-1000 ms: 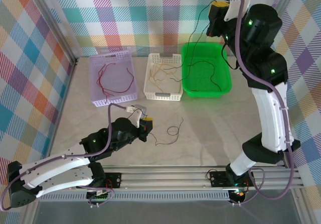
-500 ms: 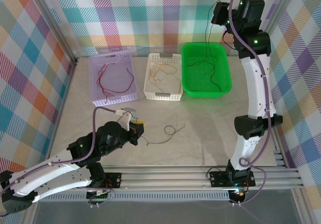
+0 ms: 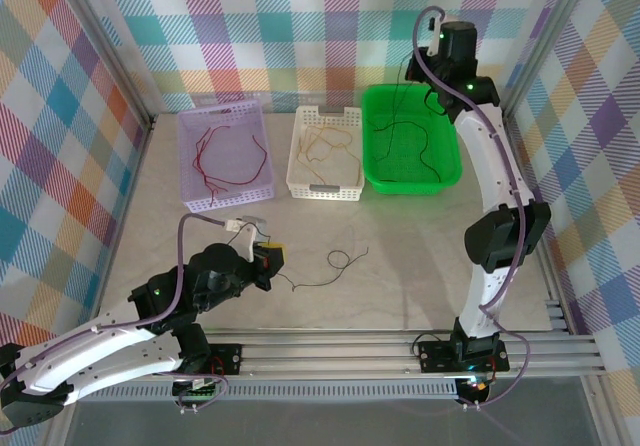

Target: Untangle the cables

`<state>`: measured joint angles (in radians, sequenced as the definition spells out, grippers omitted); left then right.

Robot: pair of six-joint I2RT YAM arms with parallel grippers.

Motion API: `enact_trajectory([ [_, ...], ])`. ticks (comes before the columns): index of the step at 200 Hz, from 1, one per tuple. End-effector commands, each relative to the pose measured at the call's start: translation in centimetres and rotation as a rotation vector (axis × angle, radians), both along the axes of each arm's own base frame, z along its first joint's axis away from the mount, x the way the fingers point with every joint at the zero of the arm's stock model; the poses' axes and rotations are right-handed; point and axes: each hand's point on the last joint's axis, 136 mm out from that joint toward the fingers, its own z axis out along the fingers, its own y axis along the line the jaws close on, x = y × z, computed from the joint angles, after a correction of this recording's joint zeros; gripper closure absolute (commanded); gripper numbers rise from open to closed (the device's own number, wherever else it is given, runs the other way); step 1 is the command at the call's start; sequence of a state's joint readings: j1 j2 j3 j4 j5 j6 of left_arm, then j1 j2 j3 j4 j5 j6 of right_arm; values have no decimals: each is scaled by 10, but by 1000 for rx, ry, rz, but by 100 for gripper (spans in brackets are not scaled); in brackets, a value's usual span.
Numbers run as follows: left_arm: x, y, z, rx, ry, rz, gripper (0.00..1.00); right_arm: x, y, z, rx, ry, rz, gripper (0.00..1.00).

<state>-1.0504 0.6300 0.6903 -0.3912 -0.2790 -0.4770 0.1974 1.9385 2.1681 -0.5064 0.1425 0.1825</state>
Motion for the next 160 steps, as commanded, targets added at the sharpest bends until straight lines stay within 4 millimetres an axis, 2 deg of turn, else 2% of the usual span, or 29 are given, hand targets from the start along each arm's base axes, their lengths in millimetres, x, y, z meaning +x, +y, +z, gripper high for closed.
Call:
enact_trajectory([
  [1, -1, 3, 2, -23, 9, 11, 100, 7, -8, 9, -13, -78, -34, 100],
  [80, -6, 11, 0, -47, 27, 22, 100, 14, -12, -111, 37, 162, -77, 100],
  [142, -6, 9, 1, -60, 32, 19, 100, 0, -17, -197, 77, 404, -127, 100],
  [160, -7, 8, 1, -64, 32, 17, 100, -5, -17, -216, 82, 452, -130, 100],
])
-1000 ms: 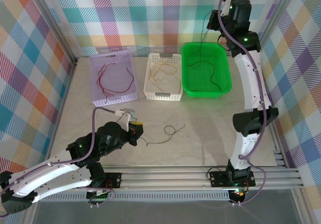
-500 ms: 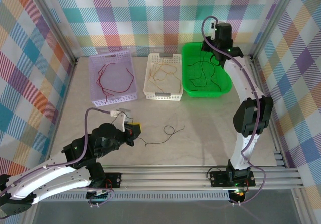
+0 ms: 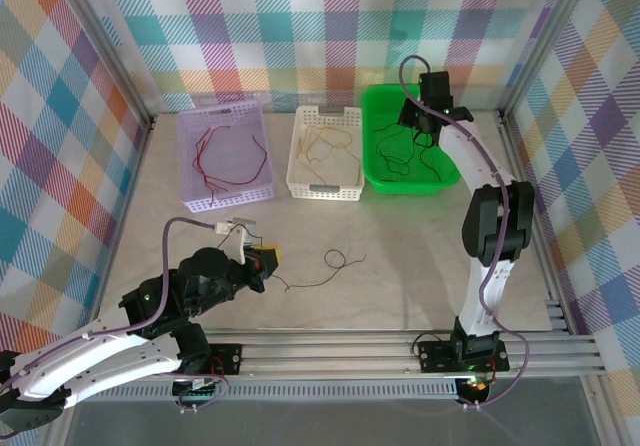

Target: Untangle the cables

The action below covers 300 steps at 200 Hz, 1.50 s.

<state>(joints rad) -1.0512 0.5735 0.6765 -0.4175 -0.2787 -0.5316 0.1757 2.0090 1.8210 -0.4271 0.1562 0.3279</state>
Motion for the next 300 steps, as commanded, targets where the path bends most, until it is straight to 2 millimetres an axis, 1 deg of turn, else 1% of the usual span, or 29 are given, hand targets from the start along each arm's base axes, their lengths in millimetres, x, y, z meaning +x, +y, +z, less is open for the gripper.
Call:
enact_trajectory([
  [1, -1, 0, 0, -13, 6, -2, 100, -10, -3, -37, 28, 107, -25, 100],
  [30, -2, -1, -1, -13, 11, -3, 100, -14, -3, -63, 44, 174, -35, 100],
  [62, -2, -1, 0, -20, 11, -5, 100, -19, -5, -81, 60, 232, -48, 100],
  [105, -2, -5, -3, -26, 16, -10, 100, -25, -5, -91, 67, 275, -47, 99],
  [131, -3, -8, -6, -35, 23, -13, 100, -31, -4, -99, 64, 305, -39, 94],
  [184, -4, -10, -6, -34, 28, -19, 100, -38, -4, -99, 62, 329, -27, 83],
  [206, -4, -10, -6, -34, 28, -17, 100, -40, -3, -92, 70, 324, -22, 78],
  [221, -5, -11, -7, -33, 30, -19, 100, -44, -3, -82, 78, 311, -19, 73],
  [234, -5, -11, -7, -37, 32, -18, 100, -48, -2, -71, 89, 293, -16, 67],
  [249, -5, -12, -7, -39, 33, -20, 100, -54, -1, -53, 106, 263, -7, 60],
  [257, -5, -12, -8, -38, 31, -18, 100, -59, 1, -46, 118, 249, -1, 55],
  [272, -5, -12, -9, -40, 35, -14, 100, -70, 5, -23, 143, 201, 21, 47],
  [294, -4, -11, -9, -40, 37, -3, 100, -96, 14, 5, 172, 144, 73, 32],
  [297, -4, -11, -9, -38, 37, 1, 100, -101, 17, 9, 181, 137, 86, 30],
  [300, -3, -10, -9, -35, 37, 3, 100, -105, 19, 13, 190, 129, 99, 22],
])
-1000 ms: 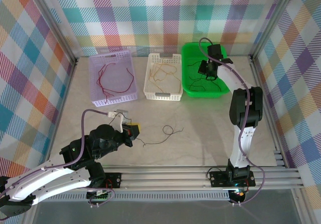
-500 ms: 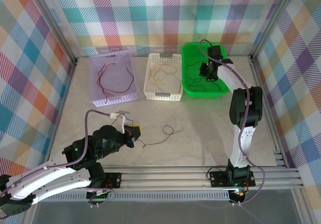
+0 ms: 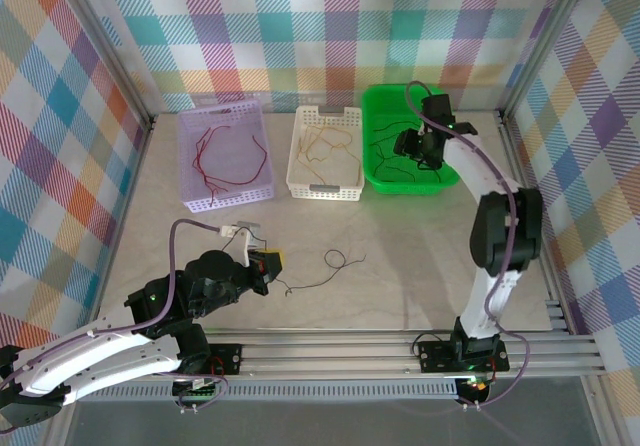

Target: Untangle the cables

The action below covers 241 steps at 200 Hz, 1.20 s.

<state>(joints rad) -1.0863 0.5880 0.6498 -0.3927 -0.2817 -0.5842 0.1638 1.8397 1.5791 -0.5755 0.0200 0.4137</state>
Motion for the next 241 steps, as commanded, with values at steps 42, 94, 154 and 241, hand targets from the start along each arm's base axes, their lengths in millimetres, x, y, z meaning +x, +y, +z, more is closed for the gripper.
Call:
enact_trajectory([
  [42, 7, 7, -2, 25, -9, 70, 100, -96, 46, 88, 135, -134, 209, 0],
  [94, 20, 3, -7, 96, -6, 124, 100, -198, 28, 120, 109, -189, 275, 0],
  [154, 32, -5, -4, 145, -8, 169, 100, -267, -8, 107, -23, -290, 261, 0],
  [241, 37, -15, 26, 159, -29, 166, 100, -291, -31, 65, -38, -401, 170, 0],
])
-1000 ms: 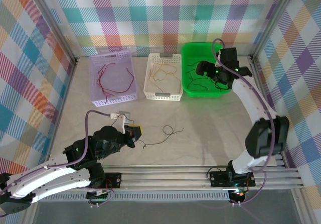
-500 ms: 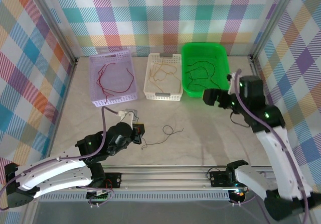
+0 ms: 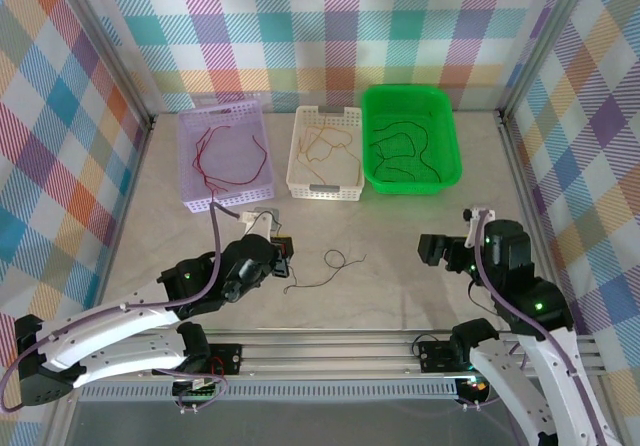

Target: Untangle the cables

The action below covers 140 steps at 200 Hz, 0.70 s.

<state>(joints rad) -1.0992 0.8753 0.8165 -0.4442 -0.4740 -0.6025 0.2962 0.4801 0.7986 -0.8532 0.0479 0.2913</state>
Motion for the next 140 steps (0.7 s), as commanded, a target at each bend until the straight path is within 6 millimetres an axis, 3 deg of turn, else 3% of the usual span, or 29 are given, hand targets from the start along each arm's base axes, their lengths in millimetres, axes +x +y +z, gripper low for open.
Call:
enact_trajectory([
  [1, -1, -3, 29, -20, -38, -2, 100, 2, -4, 7, 7, -77, -25, 0],
  [36, -2, -8, 67, -72, -74, -16, 100, 0, -4, 4, 13, -87, -19, 0],
  [55, -1, -17, 98, -83, -103, -46, 100, -1, -5, 5, 13, -96, -20, 0],
  [140, 11, -78, 252, -126, -282, -185, 100, -5, -6, 4, -6, -119, -15, 0],
])
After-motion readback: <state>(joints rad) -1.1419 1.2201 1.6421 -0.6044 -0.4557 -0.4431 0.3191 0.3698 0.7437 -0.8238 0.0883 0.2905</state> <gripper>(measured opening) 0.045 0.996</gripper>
